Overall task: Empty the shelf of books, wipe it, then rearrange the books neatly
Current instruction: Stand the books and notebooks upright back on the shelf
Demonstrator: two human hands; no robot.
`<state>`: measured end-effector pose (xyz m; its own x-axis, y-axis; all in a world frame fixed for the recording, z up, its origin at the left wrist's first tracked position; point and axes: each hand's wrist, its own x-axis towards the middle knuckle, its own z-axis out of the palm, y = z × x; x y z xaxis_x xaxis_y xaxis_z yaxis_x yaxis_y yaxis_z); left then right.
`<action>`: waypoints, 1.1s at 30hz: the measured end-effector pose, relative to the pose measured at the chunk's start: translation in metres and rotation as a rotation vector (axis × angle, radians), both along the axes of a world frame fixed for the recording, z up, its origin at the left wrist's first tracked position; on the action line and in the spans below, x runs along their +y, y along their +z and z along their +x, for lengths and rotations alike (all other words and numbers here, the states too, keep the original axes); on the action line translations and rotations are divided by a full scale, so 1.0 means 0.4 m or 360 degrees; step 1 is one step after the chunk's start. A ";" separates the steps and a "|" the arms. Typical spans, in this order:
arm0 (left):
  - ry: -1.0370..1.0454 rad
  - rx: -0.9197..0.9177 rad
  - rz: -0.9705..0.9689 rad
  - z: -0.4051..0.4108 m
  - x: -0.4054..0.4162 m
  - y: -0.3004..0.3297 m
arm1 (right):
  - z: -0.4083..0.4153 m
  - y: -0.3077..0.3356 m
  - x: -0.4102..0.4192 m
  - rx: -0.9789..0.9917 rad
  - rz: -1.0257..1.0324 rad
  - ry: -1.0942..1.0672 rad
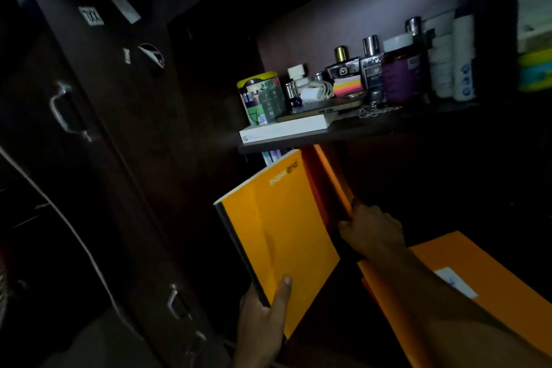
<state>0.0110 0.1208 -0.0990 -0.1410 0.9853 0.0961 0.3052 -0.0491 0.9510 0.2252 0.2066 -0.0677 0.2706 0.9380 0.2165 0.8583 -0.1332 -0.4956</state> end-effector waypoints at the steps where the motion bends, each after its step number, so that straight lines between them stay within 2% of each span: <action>1: -0.0021 0.0035 -0.0004 0.006 -0.009 0.007 | 0.000 0.000 -0.001 0.0021 -0.0008 -0.0011; 9: -0.0155 0.0091 -0.0049 0.046 -0.001 0.037 | 0.008 -0.013 0.002 0.0249 0.0018 0.0034; 16: -0.0004 0.0036 -0.0047 0.071 0.047 0.044 | 0.019 -0.022 0.012 0.0351 0.0001 -0.0017; 27: -0.0018 0.0377 0.0158 0.059 0.052 0.000 | 0.036 -0.015 0.011 0.0380 -0.0024 -0.0138; 33: 0.0009 0.0373 0.0233 0.070 0.057 0.001 | 0.039 -0.020 0.013 0.0451 -0.0045 -0.0085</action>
